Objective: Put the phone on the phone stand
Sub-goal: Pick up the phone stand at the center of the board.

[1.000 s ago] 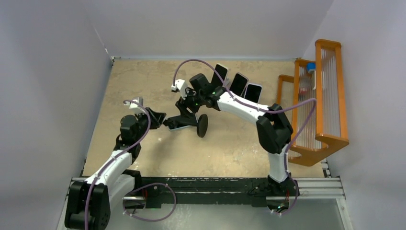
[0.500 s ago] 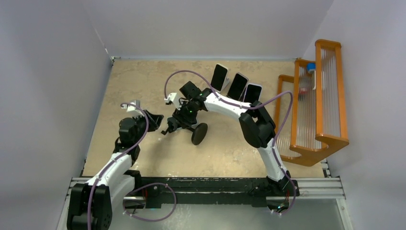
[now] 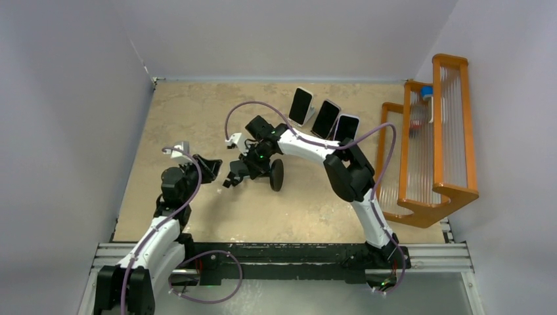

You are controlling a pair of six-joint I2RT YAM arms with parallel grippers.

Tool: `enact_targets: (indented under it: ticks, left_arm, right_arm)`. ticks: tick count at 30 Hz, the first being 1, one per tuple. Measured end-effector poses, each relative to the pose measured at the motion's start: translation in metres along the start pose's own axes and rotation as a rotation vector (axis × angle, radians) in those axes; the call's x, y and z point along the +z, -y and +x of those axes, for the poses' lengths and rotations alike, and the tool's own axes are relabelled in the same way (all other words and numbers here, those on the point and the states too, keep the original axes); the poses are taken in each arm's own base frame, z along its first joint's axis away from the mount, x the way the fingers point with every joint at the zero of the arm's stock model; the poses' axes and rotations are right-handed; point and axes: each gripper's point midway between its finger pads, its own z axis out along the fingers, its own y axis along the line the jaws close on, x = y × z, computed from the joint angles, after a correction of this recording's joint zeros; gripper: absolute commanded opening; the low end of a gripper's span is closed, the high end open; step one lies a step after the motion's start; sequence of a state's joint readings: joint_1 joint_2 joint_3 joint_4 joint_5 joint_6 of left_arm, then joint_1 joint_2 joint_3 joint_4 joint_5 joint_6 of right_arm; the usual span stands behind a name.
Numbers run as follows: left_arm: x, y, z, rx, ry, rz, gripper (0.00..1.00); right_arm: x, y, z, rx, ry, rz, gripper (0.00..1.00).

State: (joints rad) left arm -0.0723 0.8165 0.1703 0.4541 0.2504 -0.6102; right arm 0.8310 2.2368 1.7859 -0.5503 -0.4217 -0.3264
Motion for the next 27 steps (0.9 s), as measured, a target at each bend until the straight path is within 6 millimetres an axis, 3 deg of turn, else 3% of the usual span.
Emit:
enact_targets:
  ticks: [4, 8, 11, 15, 19, 23, 27]
  left_arm:
    - [-0.004, 0.002, -0.007, 0.006, 0.029, 0.001, 0.25]
    - [-0.008, 0.009, -0.019, 0.015, 0.077, 0.018, 0.25]
    - [-0.009, 0.01, -0.019, 0.007, 0.078, 0.024, 0.24]
    - [-0.006, 0.012, -0.012, -0.011, 0.041, 0.041, 0.23]
    - [0.004, 0.018, -0.006, -0.014, -0.01, 0.088, 0.23]
    - [0.017, 0.027, -0.005, -0.013, -0.049, 0.146, 0.23]
    - [0.027, 0.037, -0.014, 0.001, -0.042, 0.2, 0.23]
  right_arm:
    - [-0.005, -0.005, 0.002, -0.001, 0.039, 0.006, 0.0]
    - [-0.03, -0.015, 0.003, 0.008, 0.131, 0.053, 0.0]
    - [-0.066, -0.024, -0.014, -0.011, 0.286, 0.116, 0.0]
    - [-0.141, -0.038, -0.062, -0.088, 0.629, 0.239, 0.0]
    - [-0.194, -0.048, -0.095, -0.163, 0.922, 0.313, 0.0]
    - [-0.2, -0.034, -0.119, -0.202, 1.068, 0.341, 0.0]
    - [-0.178, 0.0, -0.127, -0.189, 1.15, 0.303, 0.0]
